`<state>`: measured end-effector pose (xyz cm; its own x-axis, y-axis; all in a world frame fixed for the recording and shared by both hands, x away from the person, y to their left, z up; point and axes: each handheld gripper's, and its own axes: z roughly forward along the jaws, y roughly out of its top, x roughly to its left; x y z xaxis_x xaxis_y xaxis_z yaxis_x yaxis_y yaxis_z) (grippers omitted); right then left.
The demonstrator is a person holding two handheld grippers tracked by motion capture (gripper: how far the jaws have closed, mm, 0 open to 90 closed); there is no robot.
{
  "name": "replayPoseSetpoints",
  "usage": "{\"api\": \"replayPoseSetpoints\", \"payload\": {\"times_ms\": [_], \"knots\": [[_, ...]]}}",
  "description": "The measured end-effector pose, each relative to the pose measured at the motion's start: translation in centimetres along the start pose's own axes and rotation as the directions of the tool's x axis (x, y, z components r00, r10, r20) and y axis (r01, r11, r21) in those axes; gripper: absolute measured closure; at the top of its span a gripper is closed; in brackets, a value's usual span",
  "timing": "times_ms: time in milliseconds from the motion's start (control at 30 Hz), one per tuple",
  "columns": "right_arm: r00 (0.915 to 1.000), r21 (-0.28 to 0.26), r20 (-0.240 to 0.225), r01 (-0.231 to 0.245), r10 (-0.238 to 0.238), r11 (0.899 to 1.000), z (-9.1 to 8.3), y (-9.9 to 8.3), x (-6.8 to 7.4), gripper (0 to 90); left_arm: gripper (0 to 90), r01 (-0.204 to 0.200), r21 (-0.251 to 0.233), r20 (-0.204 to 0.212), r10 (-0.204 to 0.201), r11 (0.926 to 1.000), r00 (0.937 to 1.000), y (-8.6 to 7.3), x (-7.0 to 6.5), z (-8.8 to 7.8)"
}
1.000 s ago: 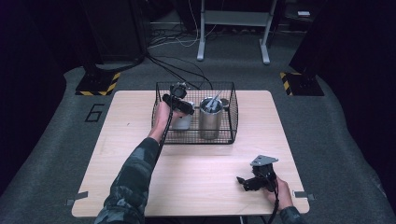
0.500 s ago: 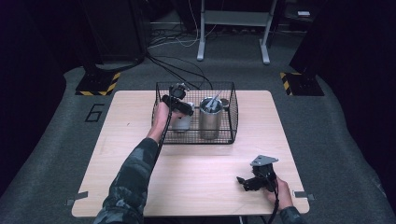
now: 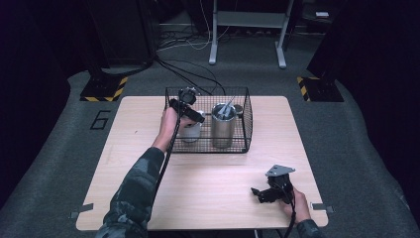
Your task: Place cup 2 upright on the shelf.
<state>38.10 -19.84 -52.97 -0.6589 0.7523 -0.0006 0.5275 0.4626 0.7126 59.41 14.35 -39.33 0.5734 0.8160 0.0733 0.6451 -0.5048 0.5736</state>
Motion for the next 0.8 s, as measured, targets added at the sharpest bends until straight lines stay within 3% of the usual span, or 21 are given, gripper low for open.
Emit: {"api": "replayPoseSetpoints", "payload": {"times_ms": [433,800], "knots": [[1.0,0.0,0.002,0.004,-0.004,1.0,0.0,0.0,0.0,0.0,0.2,-0.039,-0.094,0.017,0.041,0.9948,0.999,-1.1,-0.7,-4.3],[1.0,0.0,0.001,0.003,-0.003,1.0,0.0,0.0,0.0,0.0,0.7,-0.081,-0.196,0.024,0.088,0.9773,0.9958,-4.3,-2.0,-8.6]]}}
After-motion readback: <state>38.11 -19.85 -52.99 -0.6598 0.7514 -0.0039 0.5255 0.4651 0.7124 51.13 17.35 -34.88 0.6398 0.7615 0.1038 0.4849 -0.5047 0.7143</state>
